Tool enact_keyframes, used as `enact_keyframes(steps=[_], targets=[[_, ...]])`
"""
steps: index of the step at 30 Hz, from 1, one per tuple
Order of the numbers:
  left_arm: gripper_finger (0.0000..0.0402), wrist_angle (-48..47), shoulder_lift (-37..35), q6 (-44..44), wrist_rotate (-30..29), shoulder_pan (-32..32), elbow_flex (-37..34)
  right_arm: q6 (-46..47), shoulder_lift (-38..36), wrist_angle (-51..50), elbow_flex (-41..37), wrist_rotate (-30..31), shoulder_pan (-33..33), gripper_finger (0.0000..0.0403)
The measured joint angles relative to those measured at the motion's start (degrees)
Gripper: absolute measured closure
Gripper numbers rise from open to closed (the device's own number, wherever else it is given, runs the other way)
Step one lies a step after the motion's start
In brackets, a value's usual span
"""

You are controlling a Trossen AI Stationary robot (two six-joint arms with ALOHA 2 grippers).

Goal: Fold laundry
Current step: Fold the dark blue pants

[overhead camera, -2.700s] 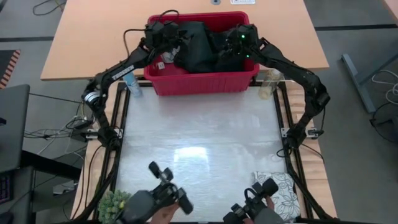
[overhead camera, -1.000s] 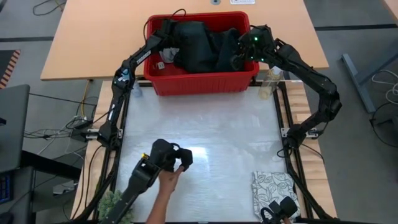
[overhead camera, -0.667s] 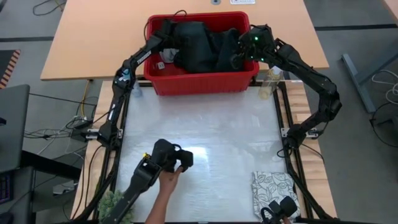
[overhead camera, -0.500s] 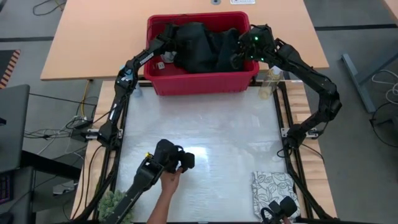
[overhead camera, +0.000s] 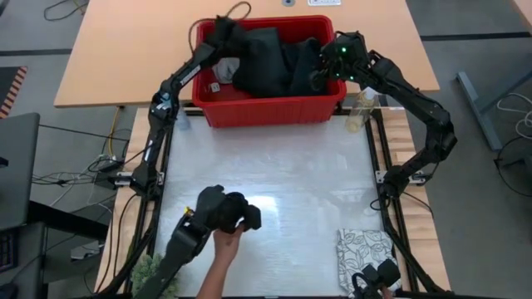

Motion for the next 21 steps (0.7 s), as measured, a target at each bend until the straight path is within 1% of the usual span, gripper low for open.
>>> enact_keyframes(steps=[3, 9, 16, 21], targets=[[0.0401, 1.01, -3.61, 0.75, 0.52, -0.23, -0.01, -0.02, 0.00, 0.00, 0.00, -0.02, -0.33, 0.0138], [0.0401, 6.10, -12.37, 4.16, 1.57, -1.58, -0.04, 0.00, 1.30, -0.52, 0.00, -0.15, -0.48, 0.0138], [0.0401, 8.55, -22.33, 13.97, 0.55, -5.70, -0.04, -0.30, 4.77, -0.79, 0.00, -0.37, -0.72, 0.0138], [0.0401, 8.93, -27.48, 20.48, -1.37, -8.42, -0.04, -7.79, 7.81, 1.50, 0.00, -0.33, -1.58, 0.0138]])
